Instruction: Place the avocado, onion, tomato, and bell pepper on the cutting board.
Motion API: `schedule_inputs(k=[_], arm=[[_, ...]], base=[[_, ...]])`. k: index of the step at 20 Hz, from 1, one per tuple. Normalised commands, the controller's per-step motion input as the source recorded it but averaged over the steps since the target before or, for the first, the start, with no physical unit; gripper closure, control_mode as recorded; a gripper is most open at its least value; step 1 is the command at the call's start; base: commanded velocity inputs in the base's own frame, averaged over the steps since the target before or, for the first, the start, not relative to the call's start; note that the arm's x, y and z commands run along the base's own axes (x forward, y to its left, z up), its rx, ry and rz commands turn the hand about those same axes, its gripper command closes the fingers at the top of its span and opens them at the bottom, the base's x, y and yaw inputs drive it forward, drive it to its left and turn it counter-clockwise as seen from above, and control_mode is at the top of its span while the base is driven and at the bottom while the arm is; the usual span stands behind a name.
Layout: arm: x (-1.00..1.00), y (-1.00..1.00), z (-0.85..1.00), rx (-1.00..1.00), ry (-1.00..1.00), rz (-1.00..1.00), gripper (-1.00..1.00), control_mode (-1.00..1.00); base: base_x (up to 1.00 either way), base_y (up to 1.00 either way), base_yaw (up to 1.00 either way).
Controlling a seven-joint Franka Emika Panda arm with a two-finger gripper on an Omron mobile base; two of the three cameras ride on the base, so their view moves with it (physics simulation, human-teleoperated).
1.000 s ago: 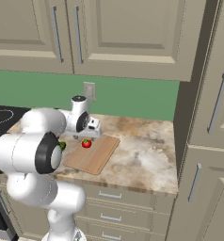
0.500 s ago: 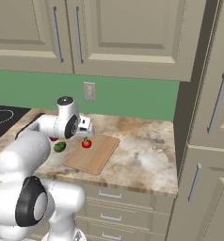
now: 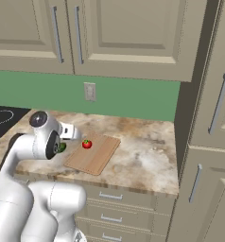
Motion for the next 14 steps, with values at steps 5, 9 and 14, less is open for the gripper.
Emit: schedule_inputs(k=[5,9,14], arm=[[-0.09,0.2,0.78,0.18,0.17,0.0,-1.0,-1.0],[0.0,0.31,0.69,0.11,0.19,0.0,-1.0,-1.0],[0.0,0.54,0.13,0.0,0.1,0.0,-1.0,-1.0]], base=[[0.0,0.0,0.0],[0.0,0.0,0.0],[0.0,0.0,0.0]])
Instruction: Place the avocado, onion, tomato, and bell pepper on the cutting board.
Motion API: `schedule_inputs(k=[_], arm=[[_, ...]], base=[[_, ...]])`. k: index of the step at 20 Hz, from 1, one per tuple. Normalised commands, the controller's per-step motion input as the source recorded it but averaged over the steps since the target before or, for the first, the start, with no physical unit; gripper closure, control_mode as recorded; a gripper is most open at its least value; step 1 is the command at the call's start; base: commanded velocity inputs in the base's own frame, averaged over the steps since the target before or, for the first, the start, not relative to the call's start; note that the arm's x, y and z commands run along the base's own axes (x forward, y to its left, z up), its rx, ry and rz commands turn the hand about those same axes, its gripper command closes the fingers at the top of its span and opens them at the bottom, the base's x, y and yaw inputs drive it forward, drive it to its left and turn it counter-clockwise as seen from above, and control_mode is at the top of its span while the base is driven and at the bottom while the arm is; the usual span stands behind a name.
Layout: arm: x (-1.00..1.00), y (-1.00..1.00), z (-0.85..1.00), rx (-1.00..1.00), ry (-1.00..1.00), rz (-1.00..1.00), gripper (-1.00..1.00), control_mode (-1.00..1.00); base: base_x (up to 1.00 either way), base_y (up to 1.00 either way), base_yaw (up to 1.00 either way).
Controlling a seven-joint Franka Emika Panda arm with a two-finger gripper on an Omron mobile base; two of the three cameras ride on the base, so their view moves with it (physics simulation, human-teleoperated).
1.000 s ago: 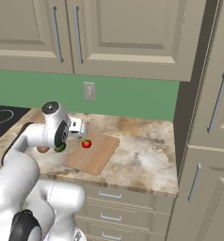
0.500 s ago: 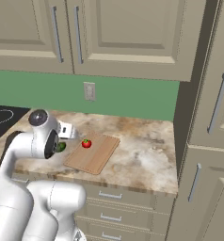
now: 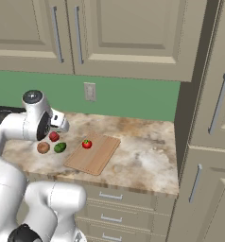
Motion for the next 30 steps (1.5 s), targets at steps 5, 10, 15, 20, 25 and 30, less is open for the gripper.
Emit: schedule_inputs(k=[5,10,15,20,25,30], arm=[[0.03,0.45,-0.03,-0.02,0.02,0.0,-1.0,-1.0],[0.0,0.08,-0.17,-0.06,0.01,0.0,-1.0,-1.0],[0.02,0.0,-0.2,-0.09,0.01,0.0,-1.0,-1.0],[0.16,0.0,-0.05,-0.03,0.05,0.0,-1.0,-1.0],[0.21,0.0,0.0,0.0,0.08,0.0,-1.0,-1.0],[0.16,0.0,-0.04,0.0,0.08,0.0,-1.0,-1.0]], base=[[0.0,0.0,0.0],[0.0,0.0,0.0],[0.0,0.0,0.0],[0.0,0.0,0.0],[0.0,0.0,0.0],[0.0,0.0,0.0]])
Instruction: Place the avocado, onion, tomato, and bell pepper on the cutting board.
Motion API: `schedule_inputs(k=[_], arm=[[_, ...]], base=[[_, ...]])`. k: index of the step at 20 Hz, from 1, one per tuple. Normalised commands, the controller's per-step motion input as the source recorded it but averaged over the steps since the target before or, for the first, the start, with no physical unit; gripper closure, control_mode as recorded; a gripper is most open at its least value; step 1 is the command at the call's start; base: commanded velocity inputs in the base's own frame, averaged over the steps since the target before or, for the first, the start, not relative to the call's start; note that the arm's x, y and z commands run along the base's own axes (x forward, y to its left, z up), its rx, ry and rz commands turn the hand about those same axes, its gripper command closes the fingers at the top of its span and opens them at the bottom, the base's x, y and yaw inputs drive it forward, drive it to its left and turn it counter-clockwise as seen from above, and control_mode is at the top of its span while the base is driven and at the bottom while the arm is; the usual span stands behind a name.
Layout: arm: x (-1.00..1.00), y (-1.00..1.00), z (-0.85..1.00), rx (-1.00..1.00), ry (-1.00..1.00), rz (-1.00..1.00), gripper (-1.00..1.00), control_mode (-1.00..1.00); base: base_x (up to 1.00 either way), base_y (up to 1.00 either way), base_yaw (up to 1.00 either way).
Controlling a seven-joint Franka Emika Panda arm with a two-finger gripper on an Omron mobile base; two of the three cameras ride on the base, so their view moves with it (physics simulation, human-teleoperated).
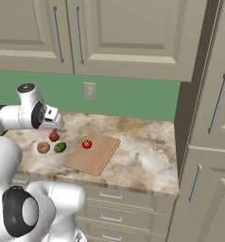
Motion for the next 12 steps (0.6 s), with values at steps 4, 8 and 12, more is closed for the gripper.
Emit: schedule_inputs(k=[4,8,12], arm=[[0.09,0.0,-0.15,0.0,0.03,0.0,-1.0,-1.0],[0.13,0.0,-0.22,0.0,0.03,0.0,-1.0,-1.0],[0.14,0.0,-0.28,0.0,0.03,0.0,-1.0,-1.0]], base=[[0.0,0.0,0.0],[0.0,0.0,0.0],[0.0,0.0,0.0]])
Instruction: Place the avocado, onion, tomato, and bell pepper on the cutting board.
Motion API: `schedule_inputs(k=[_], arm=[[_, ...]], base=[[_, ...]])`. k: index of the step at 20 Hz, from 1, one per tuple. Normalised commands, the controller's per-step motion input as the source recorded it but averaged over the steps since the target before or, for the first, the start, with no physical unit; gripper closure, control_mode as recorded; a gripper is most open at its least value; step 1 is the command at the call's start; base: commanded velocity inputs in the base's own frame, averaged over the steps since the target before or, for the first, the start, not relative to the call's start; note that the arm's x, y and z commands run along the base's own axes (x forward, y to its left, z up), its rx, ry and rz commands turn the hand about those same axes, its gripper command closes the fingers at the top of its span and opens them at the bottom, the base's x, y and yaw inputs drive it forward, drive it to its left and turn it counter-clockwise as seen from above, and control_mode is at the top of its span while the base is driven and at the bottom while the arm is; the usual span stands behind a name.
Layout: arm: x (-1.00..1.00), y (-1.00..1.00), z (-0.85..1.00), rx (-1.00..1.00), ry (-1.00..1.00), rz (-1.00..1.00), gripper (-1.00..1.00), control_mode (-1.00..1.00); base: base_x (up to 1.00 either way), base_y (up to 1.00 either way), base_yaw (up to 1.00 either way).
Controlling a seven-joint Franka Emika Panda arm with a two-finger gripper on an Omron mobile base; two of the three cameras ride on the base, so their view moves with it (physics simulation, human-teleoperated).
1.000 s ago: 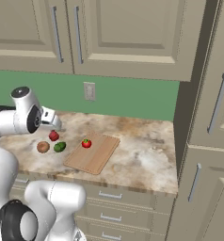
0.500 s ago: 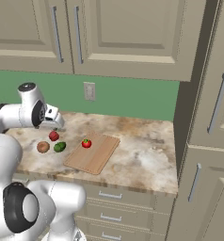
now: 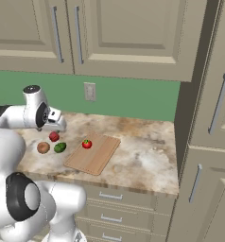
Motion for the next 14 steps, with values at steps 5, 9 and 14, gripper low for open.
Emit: schedule_inputs(k=[5,9,14], arm=[[0.19,0.0,-0.28,0.0,0.03,0.0,-1.0,-1.0],[0.28,0.0,-0.26,0.0,0.05,0.0,-1.0,-1.0],[0.22,0.0,-0.29,0.0,0.06,0.0,-1.0,-1.0]], base=[[0.0,0.0,0.0],[0.0,0.0,0.0],[0.0,0.0,0.0]])
